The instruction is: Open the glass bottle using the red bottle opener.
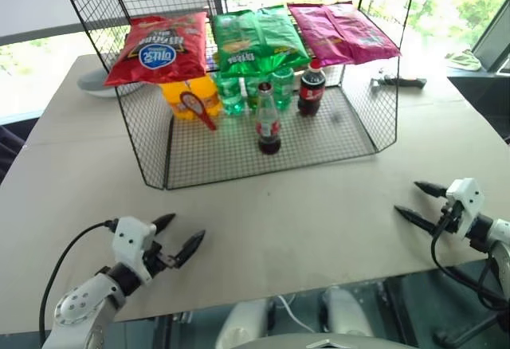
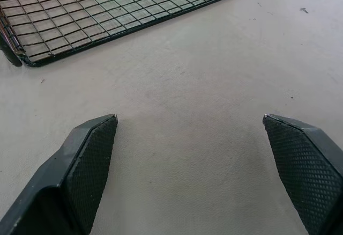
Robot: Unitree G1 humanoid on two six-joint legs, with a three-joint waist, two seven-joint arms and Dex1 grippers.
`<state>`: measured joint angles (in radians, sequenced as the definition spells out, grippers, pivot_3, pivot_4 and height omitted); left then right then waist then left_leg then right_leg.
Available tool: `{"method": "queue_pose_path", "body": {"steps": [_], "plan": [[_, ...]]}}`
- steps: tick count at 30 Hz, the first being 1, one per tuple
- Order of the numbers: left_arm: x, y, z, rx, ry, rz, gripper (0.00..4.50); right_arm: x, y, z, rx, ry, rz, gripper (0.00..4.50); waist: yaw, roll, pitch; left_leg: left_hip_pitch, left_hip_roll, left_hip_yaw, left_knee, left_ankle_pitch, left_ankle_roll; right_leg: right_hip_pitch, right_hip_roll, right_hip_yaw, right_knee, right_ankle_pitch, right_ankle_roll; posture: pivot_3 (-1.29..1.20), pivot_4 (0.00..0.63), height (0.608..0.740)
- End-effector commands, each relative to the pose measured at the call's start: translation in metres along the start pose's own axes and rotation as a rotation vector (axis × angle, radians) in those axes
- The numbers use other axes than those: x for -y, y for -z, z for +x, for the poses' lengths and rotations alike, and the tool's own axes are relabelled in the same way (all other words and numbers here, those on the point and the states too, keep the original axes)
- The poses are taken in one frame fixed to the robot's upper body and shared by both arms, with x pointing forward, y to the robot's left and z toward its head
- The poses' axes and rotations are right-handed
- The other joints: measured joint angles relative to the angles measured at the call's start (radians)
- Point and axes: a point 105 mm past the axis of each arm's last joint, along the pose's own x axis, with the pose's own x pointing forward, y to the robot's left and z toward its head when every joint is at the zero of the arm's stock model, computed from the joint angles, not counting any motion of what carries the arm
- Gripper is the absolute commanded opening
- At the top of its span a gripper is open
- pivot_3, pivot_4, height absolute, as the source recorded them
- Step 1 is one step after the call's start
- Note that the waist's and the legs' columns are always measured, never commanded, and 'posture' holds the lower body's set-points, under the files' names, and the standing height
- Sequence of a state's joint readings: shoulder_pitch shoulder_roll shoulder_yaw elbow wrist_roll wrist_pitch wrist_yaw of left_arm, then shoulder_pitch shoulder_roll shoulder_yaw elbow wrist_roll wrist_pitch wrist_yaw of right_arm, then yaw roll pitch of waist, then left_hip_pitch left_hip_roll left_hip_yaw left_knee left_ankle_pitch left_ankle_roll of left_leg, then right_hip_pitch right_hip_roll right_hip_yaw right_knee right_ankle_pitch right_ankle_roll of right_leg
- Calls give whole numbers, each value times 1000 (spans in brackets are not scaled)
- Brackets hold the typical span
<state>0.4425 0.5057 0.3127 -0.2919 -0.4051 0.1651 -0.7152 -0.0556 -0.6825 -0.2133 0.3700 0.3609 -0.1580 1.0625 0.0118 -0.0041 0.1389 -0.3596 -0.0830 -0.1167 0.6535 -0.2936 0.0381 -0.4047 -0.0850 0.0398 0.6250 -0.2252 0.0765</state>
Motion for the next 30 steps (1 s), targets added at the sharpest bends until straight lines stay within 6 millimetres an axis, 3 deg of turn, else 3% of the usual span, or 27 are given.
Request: {"method": "queue_pose_path", "body": {"steps": [1, 23, 30], "plan": [[-3, 2, -2, -9, -13, 2, 4500, 3, -8, -1, 21, 8, -26, 4389, 0, 0, 0, 0, 0, 0, 0, 0, 0, 0, 0, 0, 0, 0, 0, 0, 150, 740], [-4, -9, 6, 65, -16, -10, 4500, -4, -12, 11, 49, -14, -33, 4389, 0, 0, 0, 0, 0, 0, 0, 0, 0, 0, 0, 0, 0, 0, 0, 0, 150, 740], [-7, -30, 25, 165, -37, -2, 4500, -30, -38, 30, 148, -94, -26, 4389, 1, 0, 1, -2, 0, 0, 0, 2, -3, -2, 0, 0, 0, 0, 0, 0, 150, 740]]}}
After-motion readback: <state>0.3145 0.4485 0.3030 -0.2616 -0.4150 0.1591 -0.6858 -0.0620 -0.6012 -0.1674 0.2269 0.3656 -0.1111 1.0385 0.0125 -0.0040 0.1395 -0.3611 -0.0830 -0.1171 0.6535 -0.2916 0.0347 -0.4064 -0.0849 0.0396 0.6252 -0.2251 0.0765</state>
